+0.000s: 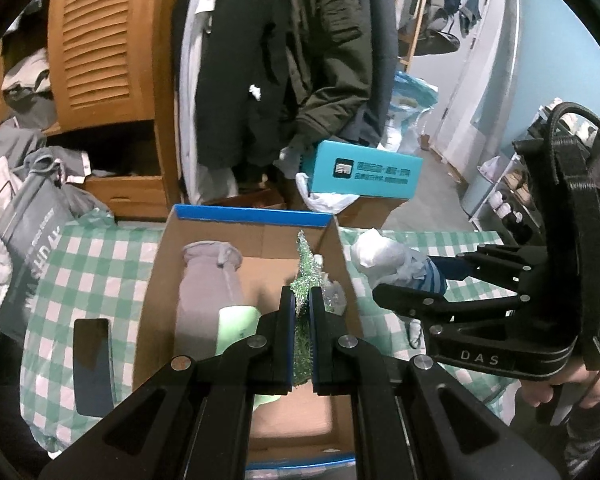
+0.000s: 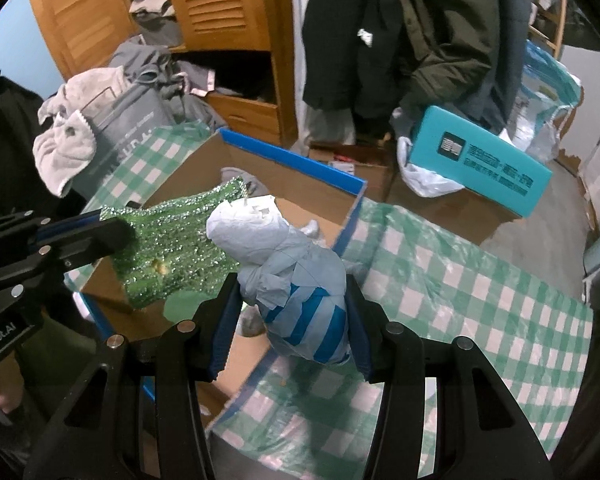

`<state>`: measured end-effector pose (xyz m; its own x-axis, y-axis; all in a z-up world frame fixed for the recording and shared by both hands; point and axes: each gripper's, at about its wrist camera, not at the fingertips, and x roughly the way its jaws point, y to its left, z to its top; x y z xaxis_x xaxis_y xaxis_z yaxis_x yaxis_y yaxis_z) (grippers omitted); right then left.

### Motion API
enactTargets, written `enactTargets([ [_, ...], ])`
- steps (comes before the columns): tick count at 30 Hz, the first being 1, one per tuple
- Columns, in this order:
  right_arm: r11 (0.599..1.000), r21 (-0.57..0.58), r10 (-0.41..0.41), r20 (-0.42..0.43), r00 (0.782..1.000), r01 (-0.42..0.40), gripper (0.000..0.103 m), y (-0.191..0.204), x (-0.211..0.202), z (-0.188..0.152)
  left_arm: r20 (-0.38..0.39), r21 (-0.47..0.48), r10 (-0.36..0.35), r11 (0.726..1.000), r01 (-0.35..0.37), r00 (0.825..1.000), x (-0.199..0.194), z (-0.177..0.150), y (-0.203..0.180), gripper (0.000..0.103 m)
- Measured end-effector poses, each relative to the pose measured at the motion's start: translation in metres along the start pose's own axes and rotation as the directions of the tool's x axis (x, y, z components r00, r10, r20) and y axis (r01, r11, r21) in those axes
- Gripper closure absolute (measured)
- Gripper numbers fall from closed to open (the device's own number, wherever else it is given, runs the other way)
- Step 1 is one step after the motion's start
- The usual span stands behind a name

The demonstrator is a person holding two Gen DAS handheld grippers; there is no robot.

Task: Organize soft objects
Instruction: 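Open the right tool to drop the sock while the left tool releases the glittery bag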

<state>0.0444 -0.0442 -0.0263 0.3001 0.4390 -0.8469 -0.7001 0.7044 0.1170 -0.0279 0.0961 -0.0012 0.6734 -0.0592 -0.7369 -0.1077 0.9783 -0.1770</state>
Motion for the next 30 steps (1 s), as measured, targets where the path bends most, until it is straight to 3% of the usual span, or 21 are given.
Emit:
enactTargets([
  [19,0.997,-0.063,0.027,-0.091,0.996,-0.033,0.053,0.033,0.042,0.008,-0.046,-0.023,0.103,0.994,-0.104,0.994,0.012,-0.008,0.03,0.097],
  [24,0.997,-0.063,0.04,-0.099,0.994,-0.046,0.043,0.034,0.047,0.008,-0.085,-0.067,0.111,0.991,-0.117,0.99,0.019,-0.011,0.041,0.096],
  [27,0.997,-0.06,0.033,-0.089,0.995,-0.038,0.035,0.033,0.046,0.008,-0.102,-0.079,0.114,0.989,-0.123,0.988,0.021,-0.012,0.043,0.09],
  [30,0.998,-0.049,0.025,-0.088,0.996,-0.03,0.034,0.029,0.043,0.008,-0.096,-0.071,0.12,0.989,-0.127,0.988,0.021,-0.012,0.039,0.074],
])
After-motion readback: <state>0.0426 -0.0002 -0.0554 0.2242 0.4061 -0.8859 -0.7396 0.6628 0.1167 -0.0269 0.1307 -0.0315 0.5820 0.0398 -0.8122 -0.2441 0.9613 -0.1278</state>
